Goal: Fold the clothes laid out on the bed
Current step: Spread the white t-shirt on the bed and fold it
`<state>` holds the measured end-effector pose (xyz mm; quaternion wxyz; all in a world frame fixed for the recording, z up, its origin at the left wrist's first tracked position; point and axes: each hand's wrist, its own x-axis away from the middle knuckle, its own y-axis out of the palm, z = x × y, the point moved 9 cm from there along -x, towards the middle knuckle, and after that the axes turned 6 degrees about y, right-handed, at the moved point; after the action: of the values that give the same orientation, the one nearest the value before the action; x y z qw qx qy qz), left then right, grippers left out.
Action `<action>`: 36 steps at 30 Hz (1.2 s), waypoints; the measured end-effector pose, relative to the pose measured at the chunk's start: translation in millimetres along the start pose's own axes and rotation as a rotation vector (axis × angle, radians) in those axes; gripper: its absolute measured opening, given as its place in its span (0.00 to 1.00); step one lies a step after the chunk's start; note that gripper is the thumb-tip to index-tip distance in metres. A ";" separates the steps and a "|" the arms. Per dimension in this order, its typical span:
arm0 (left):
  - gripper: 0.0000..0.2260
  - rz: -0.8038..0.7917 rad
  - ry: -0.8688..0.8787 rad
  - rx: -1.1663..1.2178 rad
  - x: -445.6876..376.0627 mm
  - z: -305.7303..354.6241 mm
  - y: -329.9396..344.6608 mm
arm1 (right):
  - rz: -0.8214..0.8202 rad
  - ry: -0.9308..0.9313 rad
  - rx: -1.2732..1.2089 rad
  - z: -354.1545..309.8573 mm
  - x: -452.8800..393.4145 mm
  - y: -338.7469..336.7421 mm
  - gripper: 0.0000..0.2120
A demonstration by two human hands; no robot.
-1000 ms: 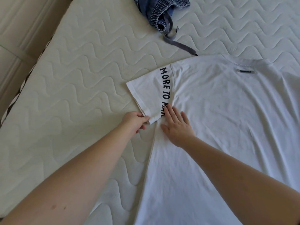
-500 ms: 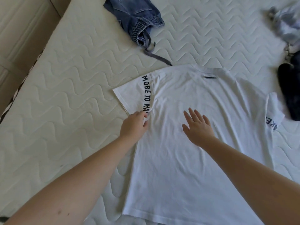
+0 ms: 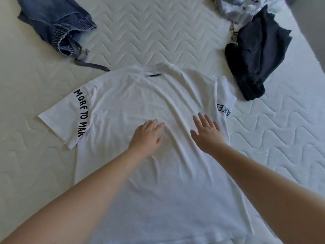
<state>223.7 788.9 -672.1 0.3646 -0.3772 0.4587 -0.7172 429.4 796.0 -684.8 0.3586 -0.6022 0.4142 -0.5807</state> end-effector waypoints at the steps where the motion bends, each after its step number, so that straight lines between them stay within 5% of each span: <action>1: 0.26 -0.010 0.028 -0.013 -13.9 20.6 4.2 | 0.006 0.023 -0.011 23.7 -1.7 -3.8 0.30; 11: 0.28 -0.141 0.129 -0.100 -159.6 130.0 30.2 | 0.006 0.231 -0.357 175.8 -46.8 -15.7 0.30; 19: 0.27 -0.099 0.089 -0.074 -259.7 123.8 15.6 | 0.046 0.412 -0.852 197.5 -123.2 -20.3 0.31; 22: 0.27 -0.163 0.007 0.002 -280.2 118.6 25.2 | 0.022 0.543 -0.913 199.7 -143.7 -14.2 0.32; 25: 0.28 -0.232 0.024 -0.079 -290.6 121.5 40.2 | 0.003 0.544 -0.888 196.0 -154.9 -11.0 0.22; 28: 0.29 -0.276 -0.019 -0.127 -295.1 114.0 49.3 | 0.113 0.522 -1.019 205.1 -145.9 -15.3 0.06; 32: 0.28 -0.243 -0.044 -0.088 -296.7 110.2 47.2 | 0.298 0.576 -1.117 240.7 -93.4 -17.7 0.09; 36: 0.27 -0.171 -0.032 -0.103 -311.0 114.6 33.0 | 0.143 0.691 -1.112 261.1 -44.4 21.9 0.16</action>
<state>469.7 1005.0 -733.4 0.2895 -0.4448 0.4549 -0.7152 688.5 815.0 -740.6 -0.1219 -0.4477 0.7828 -0.4147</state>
